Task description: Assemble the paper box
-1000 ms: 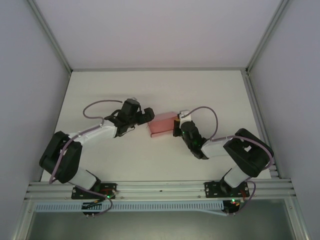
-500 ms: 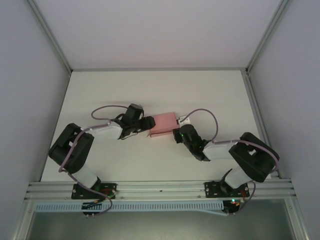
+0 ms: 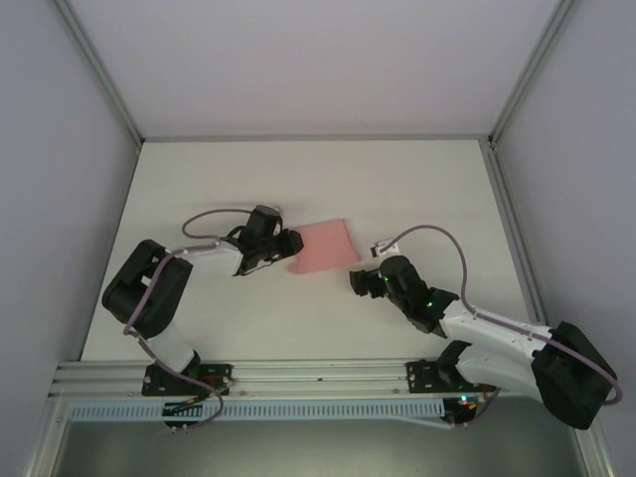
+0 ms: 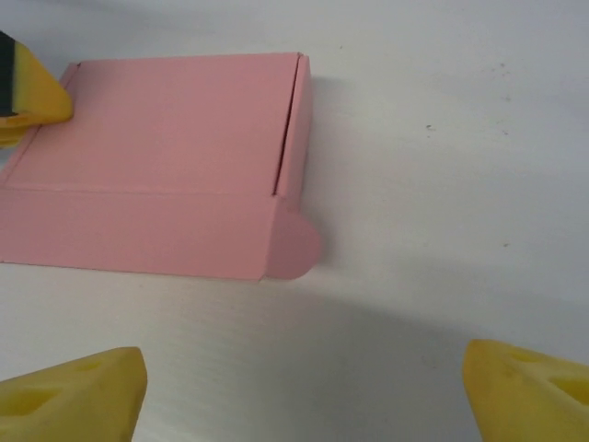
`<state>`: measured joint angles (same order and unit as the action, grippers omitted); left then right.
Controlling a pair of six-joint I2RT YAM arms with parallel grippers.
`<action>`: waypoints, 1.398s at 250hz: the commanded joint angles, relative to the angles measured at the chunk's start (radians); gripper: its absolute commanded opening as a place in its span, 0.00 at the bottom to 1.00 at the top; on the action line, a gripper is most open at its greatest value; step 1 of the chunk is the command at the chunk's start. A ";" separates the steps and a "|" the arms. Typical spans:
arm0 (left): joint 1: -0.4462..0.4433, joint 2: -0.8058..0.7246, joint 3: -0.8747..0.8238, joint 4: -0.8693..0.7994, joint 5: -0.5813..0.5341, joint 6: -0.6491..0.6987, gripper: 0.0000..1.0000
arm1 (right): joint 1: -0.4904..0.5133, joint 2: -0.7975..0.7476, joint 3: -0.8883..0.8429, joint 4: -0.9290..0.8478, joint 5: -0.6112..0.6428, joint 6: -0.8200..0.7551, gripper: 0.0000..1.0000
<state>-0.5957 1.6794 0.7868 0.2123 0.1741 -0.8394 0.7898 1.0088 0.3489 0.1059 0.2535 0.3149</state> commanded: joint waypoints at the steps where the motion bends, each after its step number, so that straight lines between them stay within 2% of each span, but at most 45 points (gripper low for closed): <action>1: 0.017 0.017 -0.032 0.067 0.064 0.029 0.18 | -0.031 -0.013 0.043 -0.079 -0.036 0.019 1.00; 32: 0.021 -0.025 -0.044 0.101 0.085 0.064 0.05 | -0.146 0.037 0.158 -0.132 -0.178 0.089 1.00; 65: 0.043 -0.044 -0.072 0.171 0.156 0.038 0.03 | -0.300 0.089 0.206 -0.057 -0.444 0.211 1.00; 97: 0.077 -0.037 -0.136 0.421 0.349 -0.073 0.01 | -0.348 0.133 0.254 -0.033 -0.586 0.256 1.00; 110: 0.079 -0.036 -0.151 0.504 0.390 -0.111 0.01 | -0.369 0.164 0.279 -0.052 -0.637 0.263 1.00; 132: 0.079 -0.051 -0.138 0.494 0.405 -0.108 0.00 | -0.408 0.226 0.303 -0.063 -0.732 0.289 1.00; 177: 0.079 -0.084 -0.133 0.486 0.429 -0.102 0.01 | -0.438 0.366 0.322 0.083 -0.983 0.317 0.99; 205: 0.078 -0.085 -0.129 0.473 0.432 -0.098 0.02 | -0.439 0.409 0.337 0.187 -1.078 0.345 0.91; 220: 0.077 -0.084 -0.129 0.481 0.434 -0.093 0.03 | -0.439 0.415 0.341 0.204 -1.102 0.350 0.83; 261: 0.077 -0.090 -0.106 0.436 0.413 -0.052 0.04 | -0.444 0.386 0.332 0.175 -1.111 0.349 0.51; 274: 0.077 -0.097 -0.092 0.403 0.401 -0.027 0.06 | -0.446 0.369 0.329 0.158 -1.112 0.345 0.48; 291: 0.077 -0.112 -0.067 0.346 0.386 0.027 0.13 | -0.447 0.346 0.332 0.124 -1.104 0.337 0.36; 315: 0.075 -0.146 -0.041 0.283 0.380 0.108 0.31 | -0.447 0.323 0.348 0.041 -1.075 0.328 0.30; 331: 0.073 -0.178 -0.024 0.239 0.374 0.174 0.65 | -0.448 0.309 0.355 0.017 -1.077 0.326 0.30; 346: 0.063 -0.228 -0.010 0.174 0.312 0.249 0.95 | -0.449 0.296 0.359 -0.004 -1.062 0.340 0.33; 350: 0.058 -0.244 -0.004 0.156 0.295 0.279 0.99 | -0.450 0.292 0.362 -0.014 -1.057 0.342 0.33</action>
<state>-0.5205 1.5372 0.7311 0.4953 0.5518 -0.7521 0.3447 1.3373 0.6701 0.1726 -0.8089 0.6556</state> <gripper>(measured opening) 0.679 0.430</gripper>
